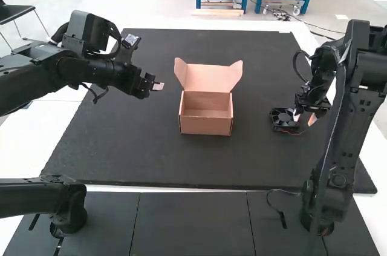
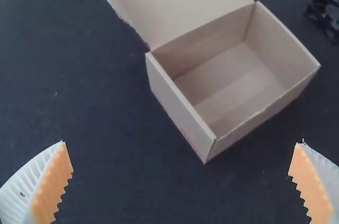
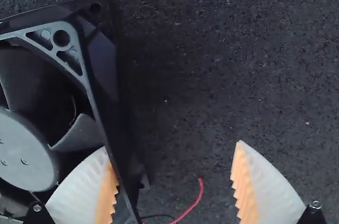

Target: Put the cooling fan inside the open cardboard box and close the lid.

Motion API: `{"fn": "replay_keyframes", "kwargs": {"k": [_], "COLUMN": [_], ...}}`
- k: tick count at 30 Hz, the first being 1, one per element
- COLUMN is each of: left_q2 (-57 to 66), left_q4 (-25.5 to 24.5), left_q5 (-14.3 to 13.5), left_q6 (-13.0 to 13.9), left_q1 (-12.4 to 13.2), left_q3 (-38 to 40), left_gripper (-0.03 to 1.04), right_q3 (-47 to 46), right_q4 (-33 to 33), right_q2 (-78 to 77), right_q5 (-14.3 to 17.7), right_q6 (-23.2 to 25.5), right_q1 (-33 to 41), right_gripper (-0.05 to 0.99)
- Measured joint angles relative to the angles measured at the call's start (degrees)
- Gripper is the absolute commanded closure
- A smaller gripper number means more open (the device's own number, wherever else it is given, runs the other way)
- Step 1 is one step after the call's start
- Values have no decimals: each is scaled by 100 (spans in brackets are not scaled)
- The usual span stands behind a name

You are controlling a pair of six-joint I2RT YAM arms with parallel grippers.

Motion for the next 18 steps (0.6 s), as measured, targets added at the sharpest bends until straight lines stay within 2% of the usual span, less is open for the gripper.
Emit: {"fn": "replay_keyframes", "kwargs": {"k": [5,12,18], "left_q2": [0,0,0], "left_q4": [-17,-76,-94], "left_q5": [0,0,0], "left_q6": [0,0,0], "left_q1": [2,0,0], "left_q3": [2,35,33], "left_gripper": [4,4,4], "right_q3": [-2,-2,-15], "right_q4": [39,103,179], "right_q2": [0,0,-17], "right_q5": [-240,-317,-426], "right_q6": [59,282,680], "right_q1": [0,0,-2], "right_gripper": [96,95,95]}}
